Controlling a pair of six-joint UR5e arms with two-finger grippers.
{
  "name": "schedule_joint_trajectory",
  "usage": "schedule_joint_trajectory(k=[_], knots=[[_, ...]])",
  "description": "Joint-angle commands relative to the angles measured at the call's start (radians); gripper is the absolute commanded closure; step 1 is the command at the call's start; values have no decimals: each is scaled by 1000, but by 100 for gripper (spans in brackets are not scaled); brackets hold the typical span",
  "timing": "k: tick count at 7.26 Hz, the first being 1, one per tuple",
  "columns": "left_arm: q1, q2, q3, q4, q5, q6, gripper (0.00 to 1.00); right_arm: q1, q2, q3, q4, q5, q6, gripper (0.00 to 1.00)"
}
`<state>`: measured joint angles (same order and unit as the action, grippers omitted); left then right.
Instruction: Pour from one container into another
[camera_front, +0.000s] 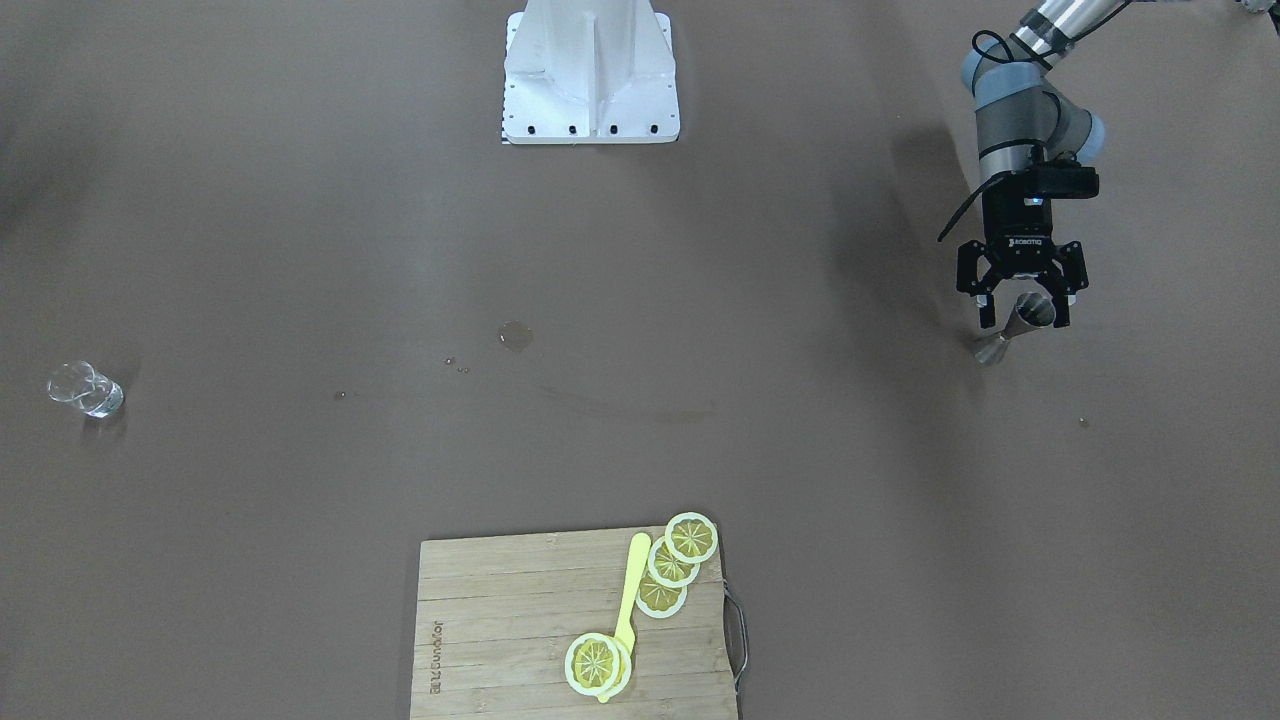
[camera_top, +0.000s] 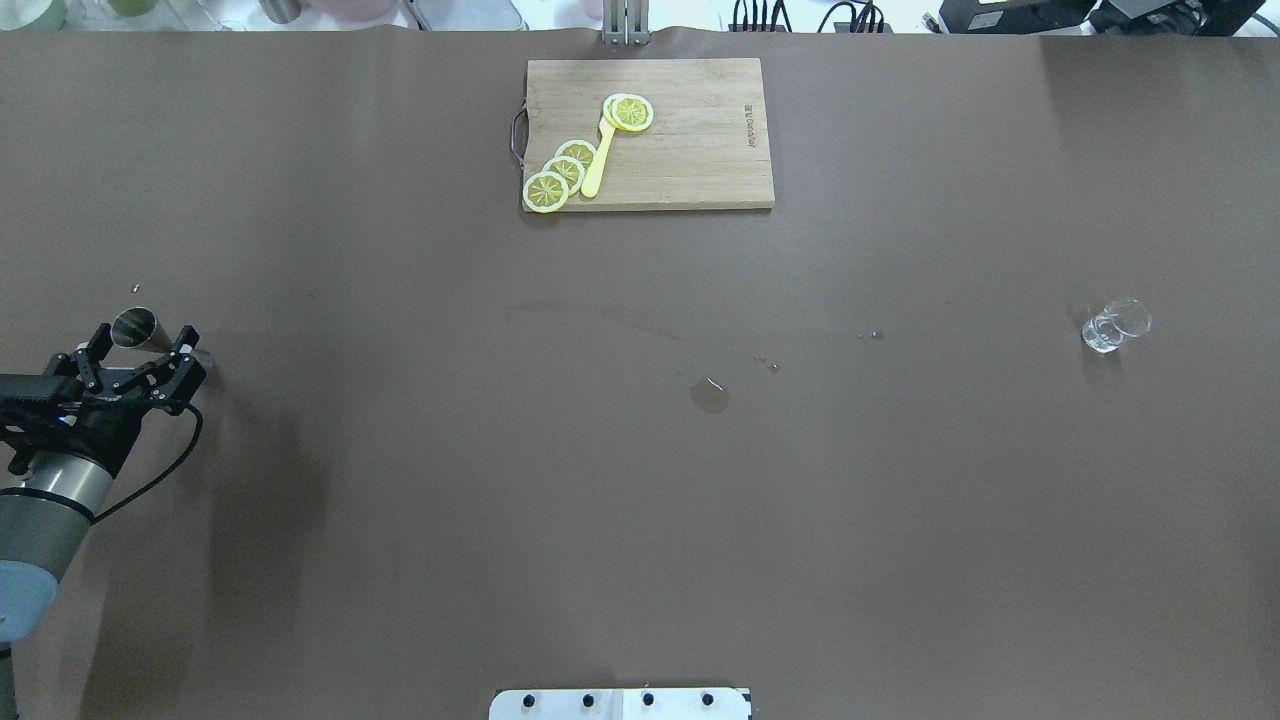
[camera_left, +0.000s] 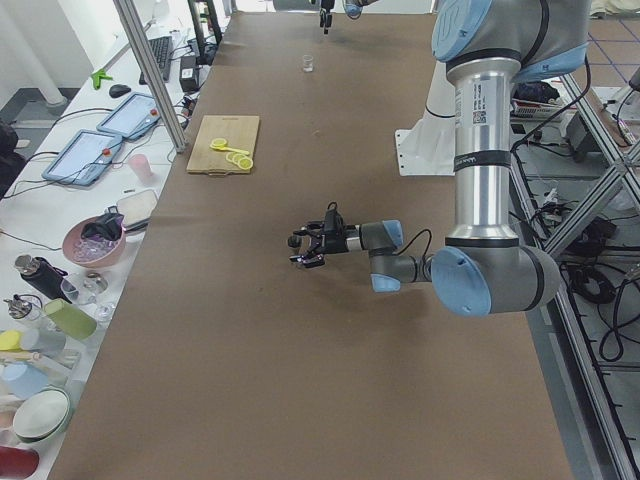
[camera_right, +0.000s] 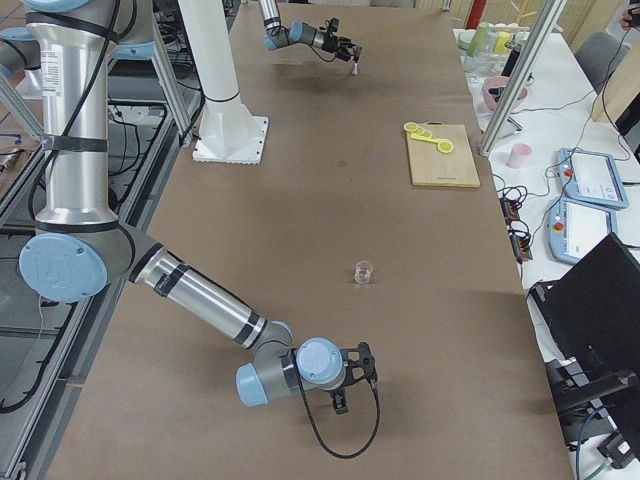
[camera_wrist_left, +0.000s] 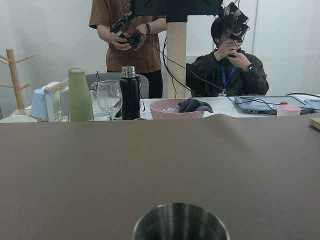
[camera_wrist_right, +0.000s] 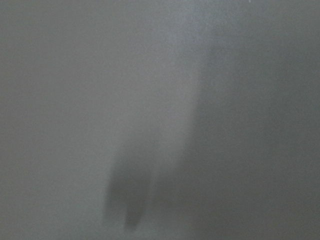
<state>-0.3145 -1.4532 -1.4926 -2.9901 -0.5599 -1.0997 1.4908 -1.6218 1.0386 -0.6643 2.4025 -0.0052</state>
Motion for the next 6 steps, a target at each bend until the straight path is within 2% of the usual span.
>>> schedule_joint_trajectory(k=[1, 3, 5, 6], knots=[[38, 39, -35, -1, 50, 1, 1, 23, 8, 24, -98, -25, -102, 0], [98, 109, -89, -1, 113, 7, 1, 77, 26, 40, -242, -26, -201, 0], [165, 143, -121, -1, 176, 15, 1, 117, 33, 151, -534, -28, -211, 0], [190, 145, -121, -1, 201, 15, 1, 121, 46, 196, -637, -28, -211, 0]])
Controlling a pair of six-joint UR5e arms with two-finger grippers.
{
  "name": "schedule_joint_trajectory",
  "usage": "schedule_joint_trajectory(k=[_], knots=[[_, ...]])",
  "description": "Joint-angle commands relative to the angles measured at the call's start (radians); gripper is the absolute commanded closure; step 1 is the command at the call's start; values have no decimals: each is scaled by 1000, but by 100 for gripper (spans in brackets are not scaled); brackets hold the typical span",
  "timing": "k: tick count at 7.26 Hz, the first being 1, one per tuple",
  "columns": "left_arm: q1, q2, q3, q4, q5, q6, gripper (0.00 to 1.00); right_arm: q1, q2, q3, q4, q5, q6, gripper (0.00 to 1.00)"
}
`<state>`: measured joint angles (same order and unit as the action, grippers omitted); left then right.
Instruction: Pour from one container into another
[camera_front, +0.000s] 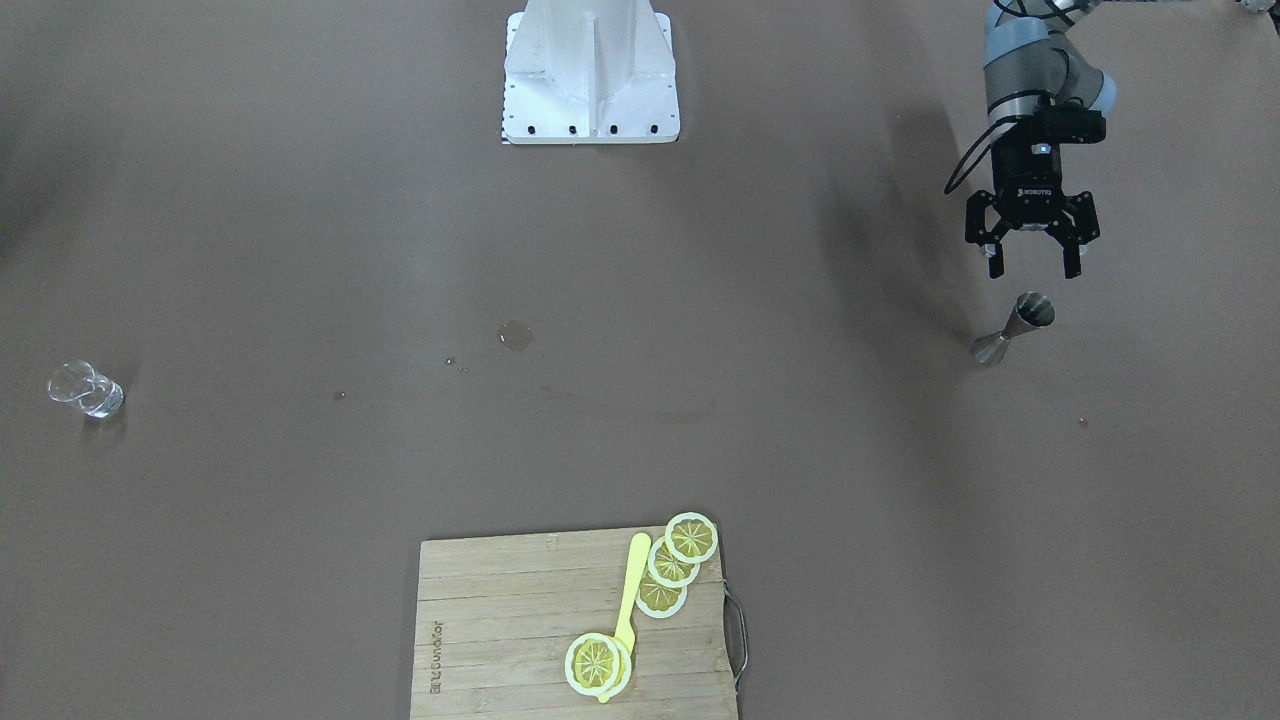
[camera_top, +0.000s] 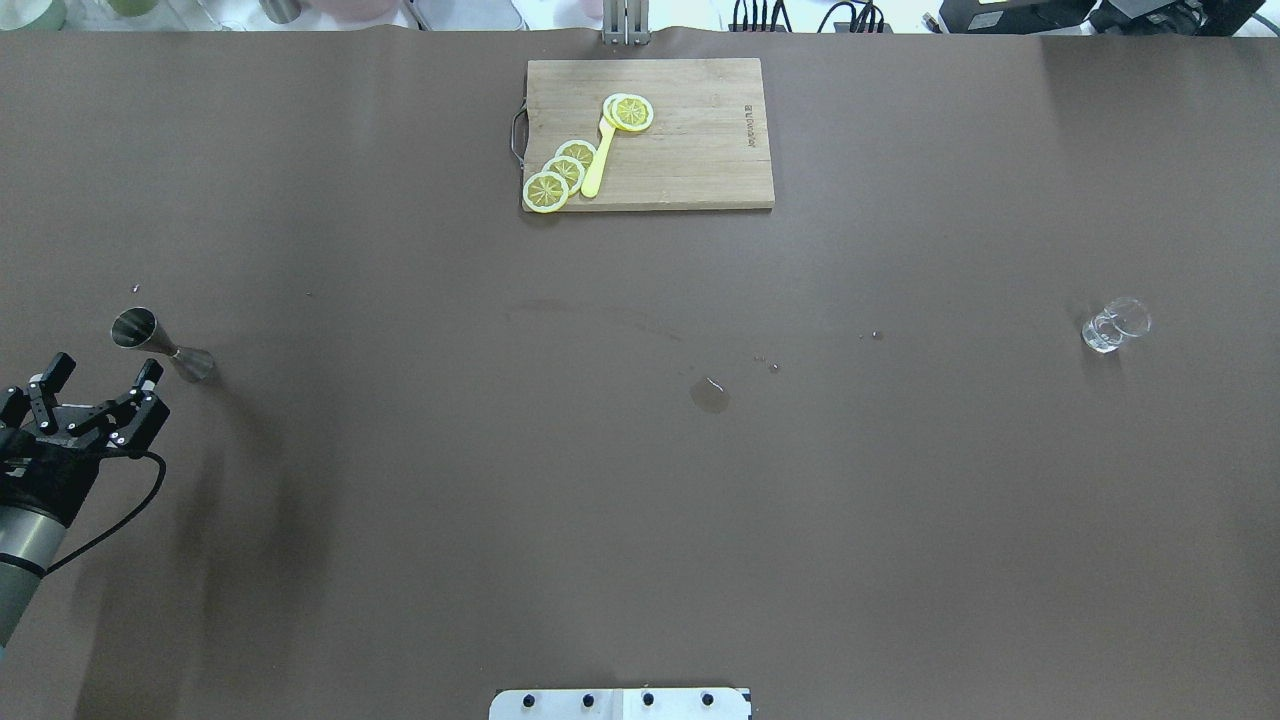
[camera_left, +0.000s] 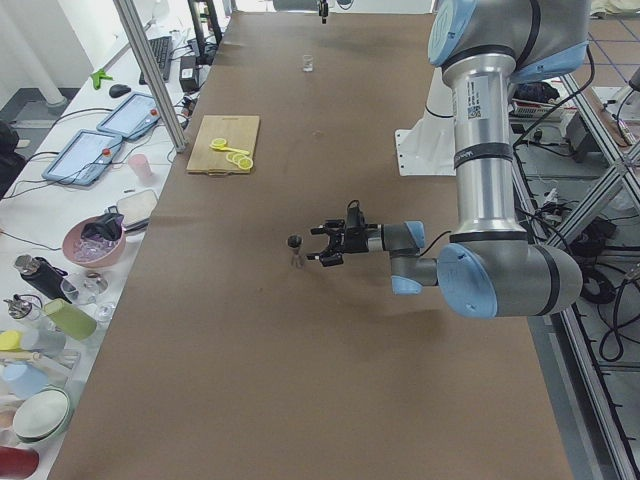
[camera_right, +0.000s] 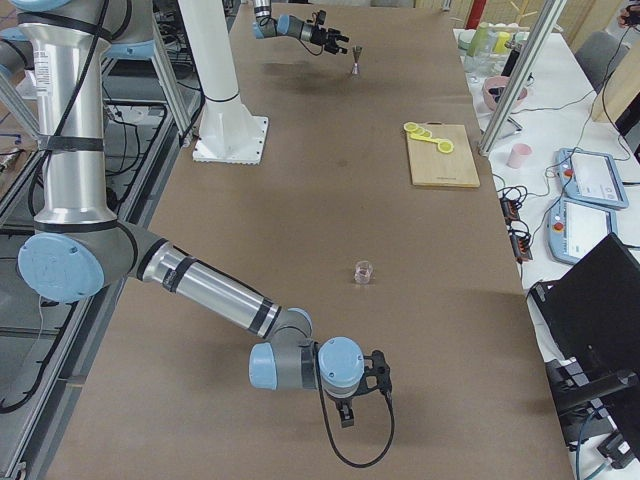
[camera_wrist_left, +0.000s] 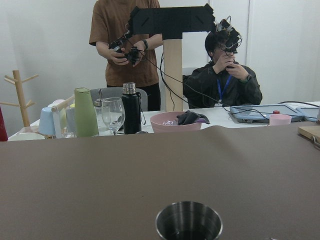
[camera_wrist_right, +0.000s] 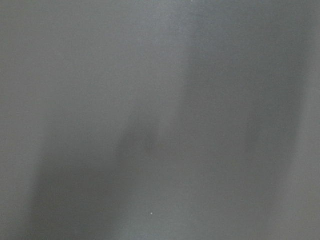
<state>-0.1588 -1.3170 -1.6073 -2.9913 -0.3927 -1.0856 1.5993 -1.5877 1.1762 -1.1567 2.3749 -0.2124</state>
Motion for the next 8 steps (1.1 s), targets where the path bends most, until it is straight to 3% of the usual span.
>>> schedule_joint_trajectory(k=[1, 3, 4, 5, 7, 8], knots=[[59, 10, -8, 0, 60, 1, 1, 11, 20, 118, -260, 0, -4, 0], [68, 39, -60, 0, 64, 33, 1, -2, -1, 362, -476, -35, -4, 0], [67, 76, -127, 0, 52, 79, 1, -12, -6, 498, -627, -87, -4, 0], [59, 99, -190, 0, 2, 116, 1, -6, -35, 592, -703, -120, -7, 0], [27, 123, -300, 0, -153, 189, 1, -4, -51, 608, -702, -105, -10, 0], [-49, 119, -336, -2, -258, 246, 1, -4, -52, 606, -698, -105, -10, 0]])
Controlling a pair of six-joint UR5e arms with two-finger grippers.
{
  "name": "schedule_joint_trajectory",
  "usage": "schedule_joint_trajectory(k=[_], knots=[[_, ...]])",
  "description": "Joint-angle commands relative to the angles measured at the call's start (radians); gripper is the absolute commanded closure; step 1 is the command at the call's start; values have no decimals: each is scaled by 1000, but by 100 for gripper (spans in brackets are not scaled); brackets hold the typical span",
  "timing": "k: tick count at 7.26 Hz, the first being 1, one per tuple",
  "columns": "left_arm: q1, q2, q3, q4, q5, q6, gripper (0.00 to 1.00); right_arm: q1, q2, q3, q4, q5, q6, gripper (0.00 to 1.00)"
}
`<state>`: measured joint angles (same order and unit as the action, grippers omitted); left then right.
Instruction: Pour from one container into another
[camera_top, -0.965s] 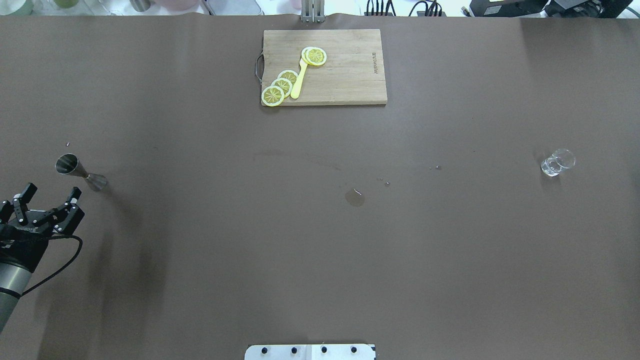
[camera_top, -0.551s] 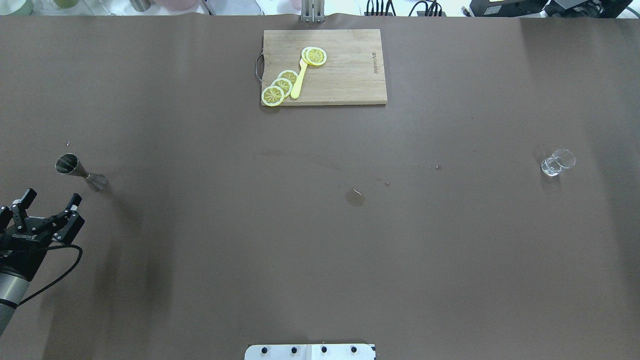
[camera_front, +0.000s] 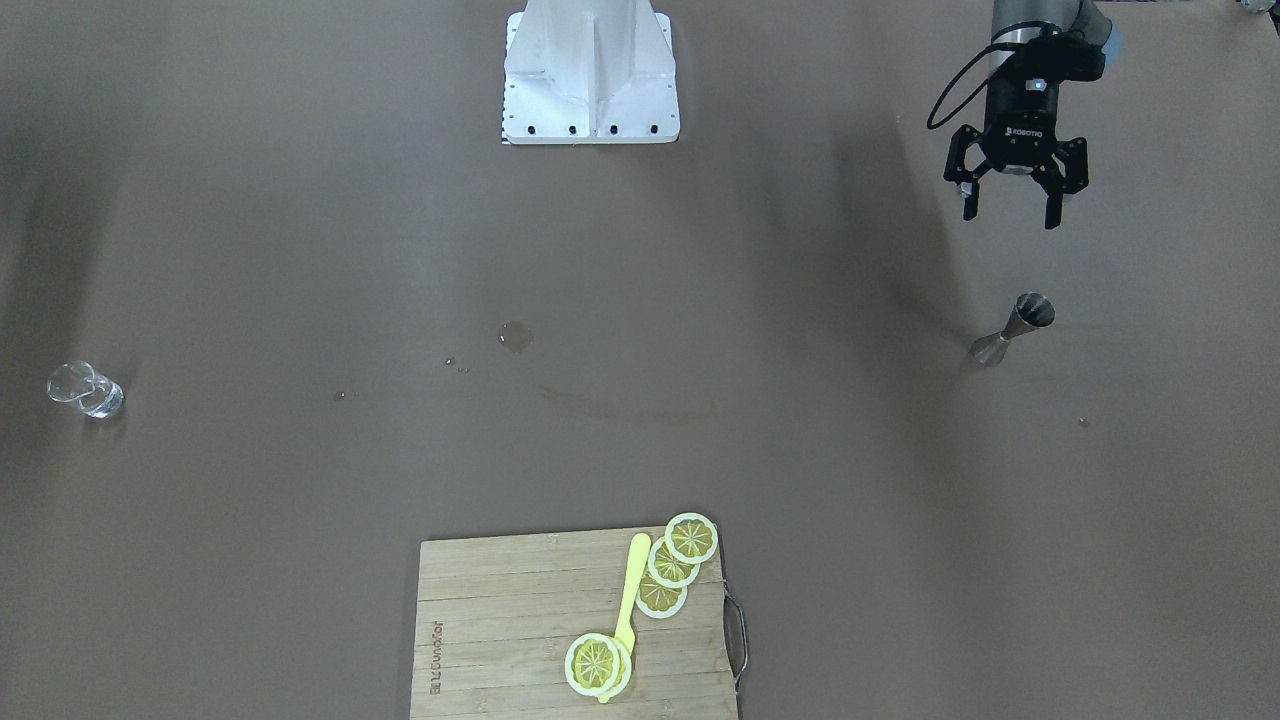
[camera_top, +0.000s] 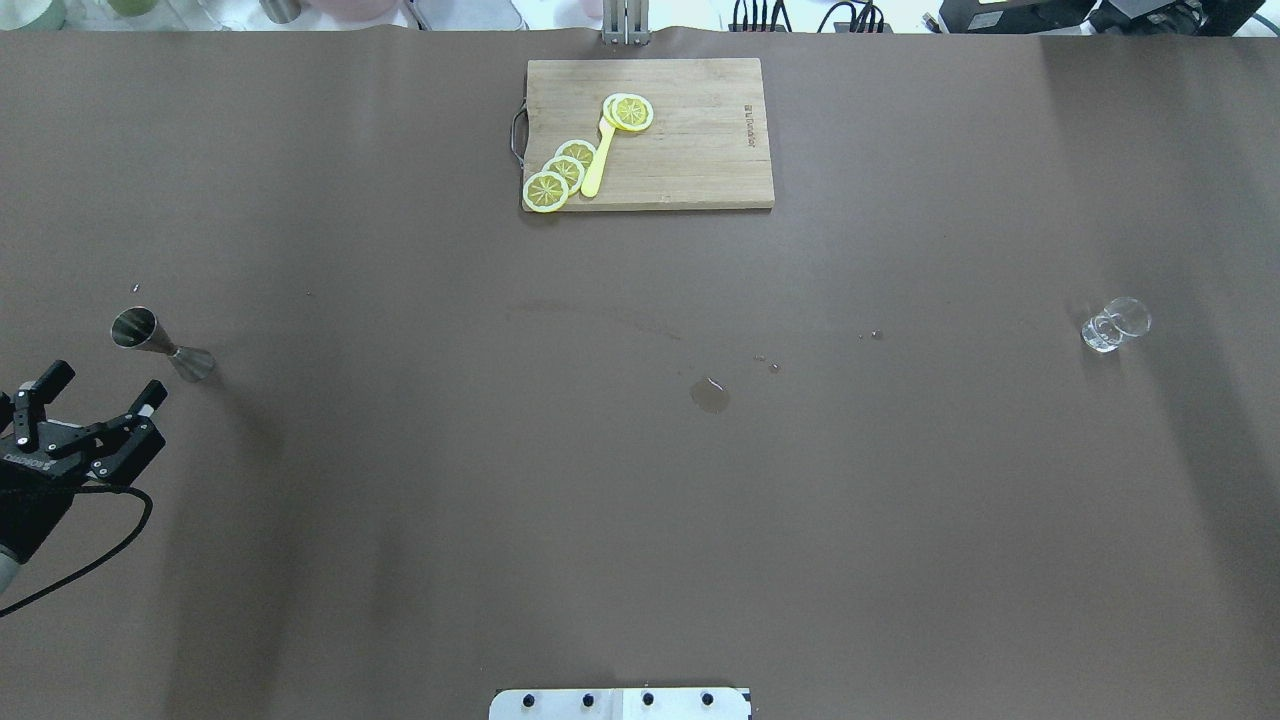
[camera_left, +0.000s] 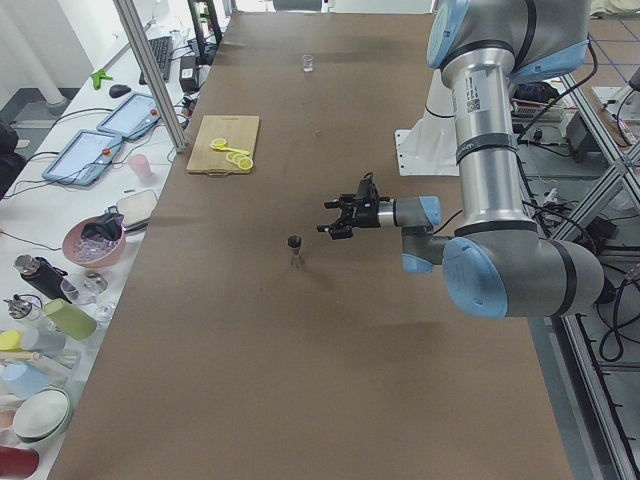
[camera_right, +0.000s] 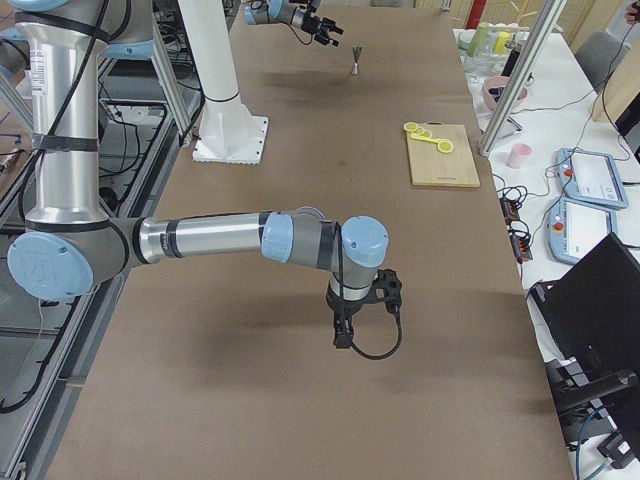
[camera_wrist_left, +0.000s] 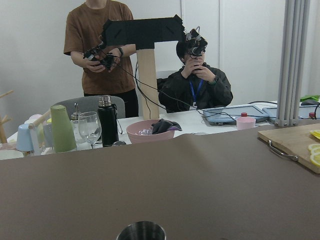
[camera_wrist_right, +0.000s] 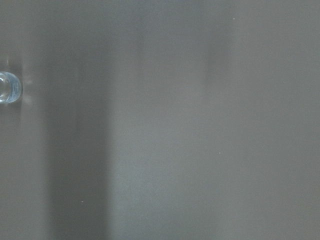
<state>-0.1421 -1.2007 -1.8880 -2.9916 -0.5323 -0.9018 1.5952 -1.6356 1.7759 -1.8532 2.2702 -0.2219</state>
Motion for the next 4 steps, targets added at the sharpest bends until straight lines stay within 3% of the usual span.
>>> schedule_joint_trajectory(k=[1, 3, 4], knots=[[-117, -3, -86, 3, -203, 96, 1, 0, -4, -7, 2, -1, -1, 0], [-251, -58, -86, 63, -402, 103, 2, -1, -4, -50, 2, 18, 7, 0], [-342, -112, -86, 139, -529, 103, 2, 0, -6, -44, 2, 79, 4, 0]])
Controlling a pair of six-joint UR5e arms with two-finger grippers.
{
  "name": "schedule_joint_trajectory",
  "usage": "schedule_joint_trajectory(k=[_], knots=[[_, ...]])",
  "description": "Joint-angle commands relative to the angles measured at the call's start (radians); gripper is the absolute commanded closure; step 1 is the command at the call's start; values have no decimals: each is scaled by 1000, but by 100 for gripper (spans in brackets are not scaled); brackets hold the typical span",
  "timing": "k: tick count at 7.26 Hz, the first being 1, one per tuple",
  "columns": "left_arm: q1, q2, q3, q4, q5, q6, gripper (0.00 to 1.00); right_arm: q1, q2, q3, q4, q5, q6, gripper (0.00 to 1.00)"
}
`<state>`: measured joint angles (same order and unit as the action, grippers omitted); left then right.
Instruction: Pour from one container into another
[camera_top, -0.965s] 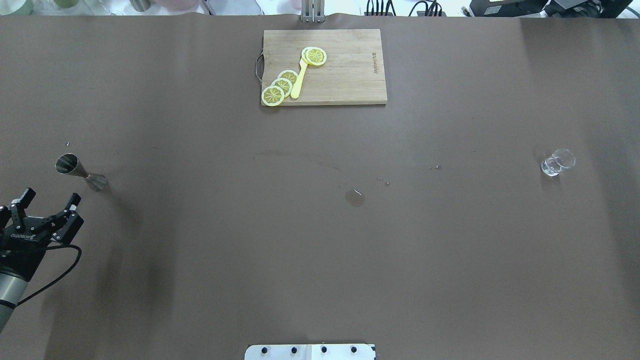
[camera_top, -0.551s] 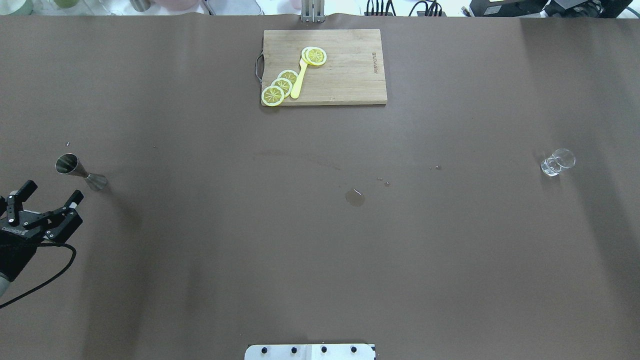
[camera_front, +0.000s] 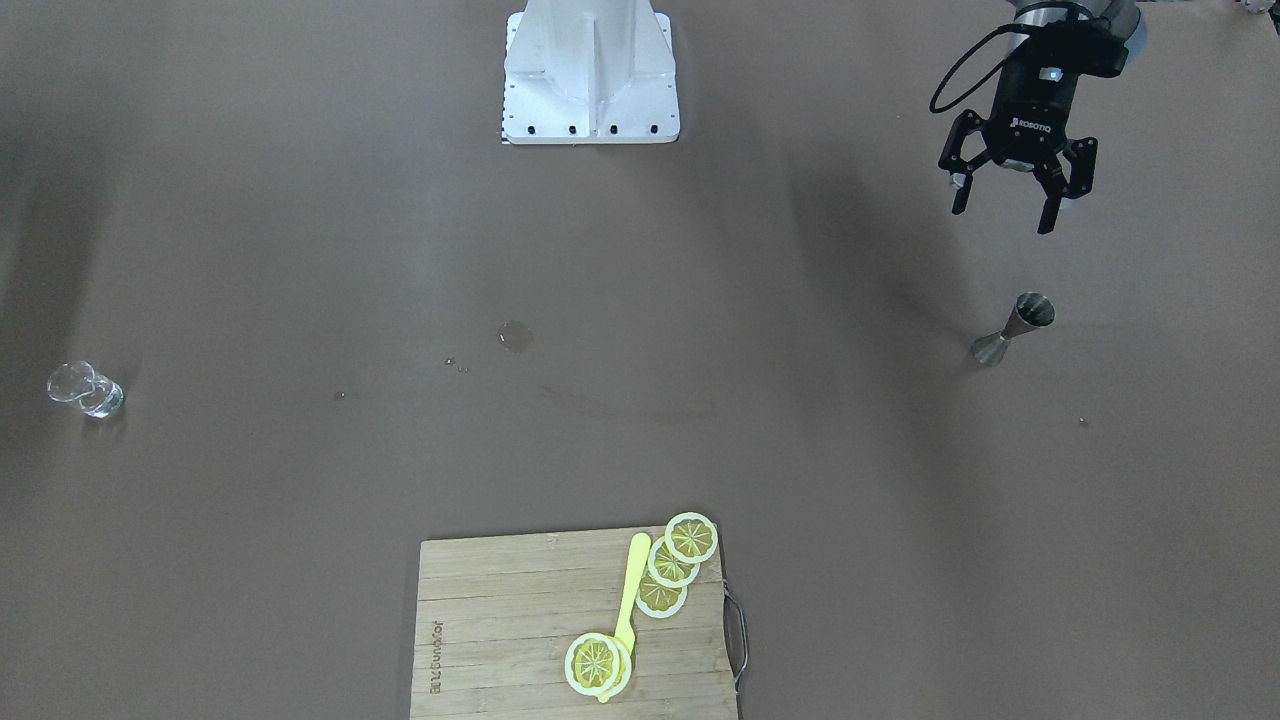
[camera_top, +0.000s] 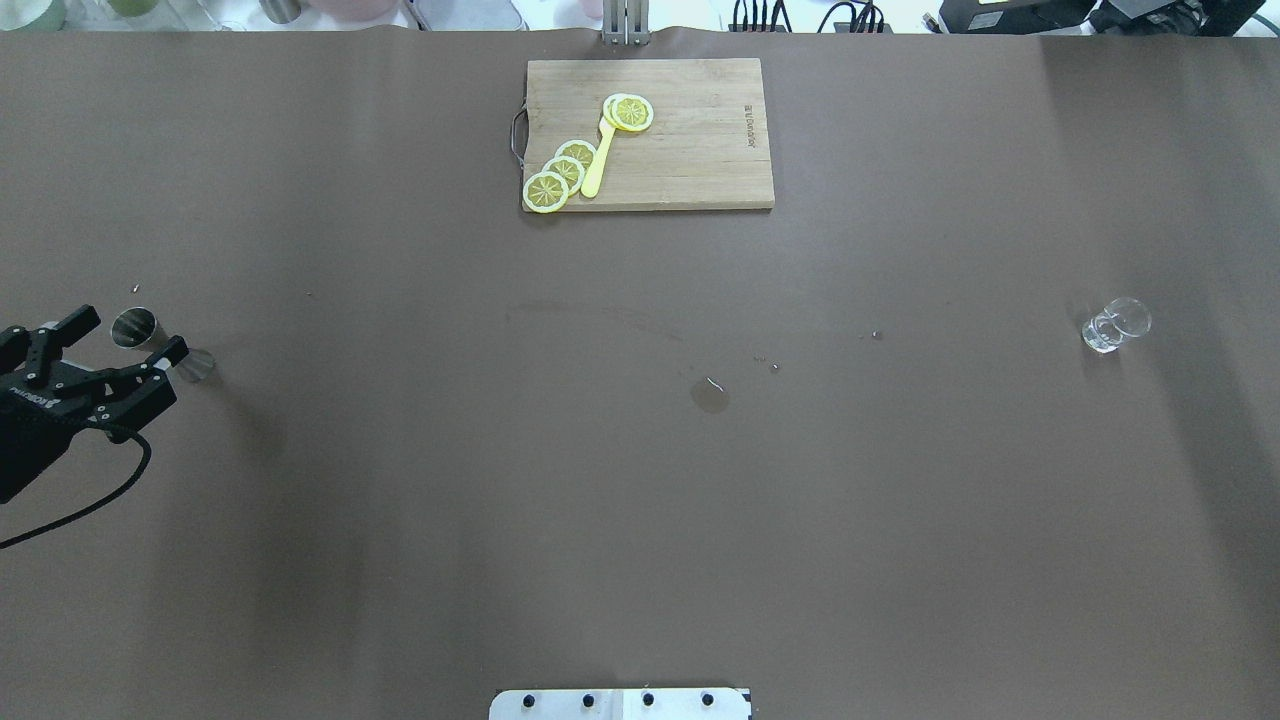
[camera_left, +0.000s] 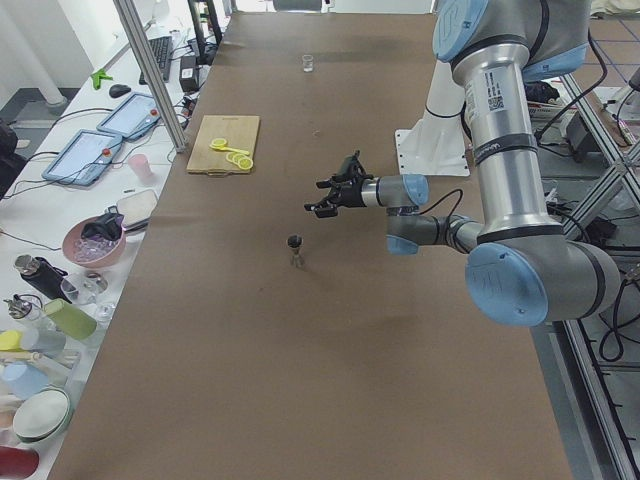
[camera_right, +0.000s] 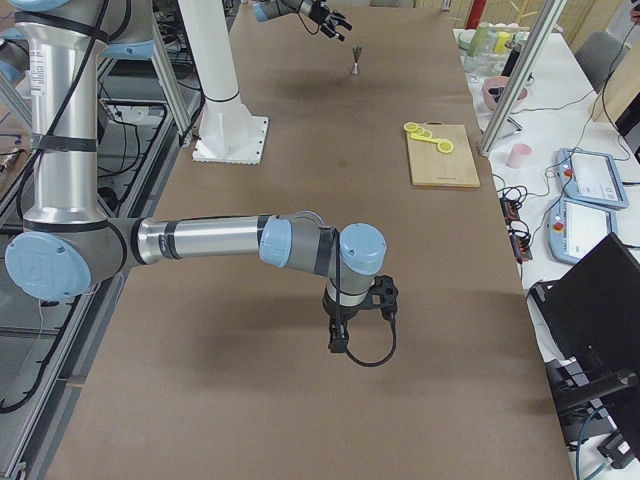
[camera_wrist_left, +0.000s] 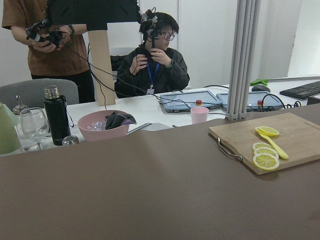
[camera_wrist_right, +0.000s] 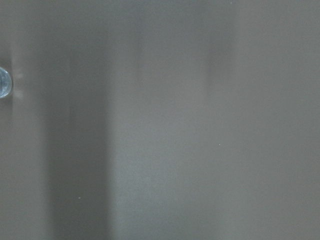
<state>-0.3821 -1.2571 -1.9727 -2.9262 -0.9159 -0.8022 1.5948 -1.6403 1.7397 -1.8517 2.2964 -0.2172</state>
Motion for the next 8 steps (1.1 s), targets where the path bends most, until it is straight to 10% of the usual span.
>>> schedule_joint_trajectory(k=[1, 8], knots=[[-204, -118, 0, 167, -299, 5, 2, 5, 3, -9, 2, 66, -1, 0], [-562, -274, 60, 472, -846, 329, 2, -1, -10, -86, 265, -15, 5, 0]])
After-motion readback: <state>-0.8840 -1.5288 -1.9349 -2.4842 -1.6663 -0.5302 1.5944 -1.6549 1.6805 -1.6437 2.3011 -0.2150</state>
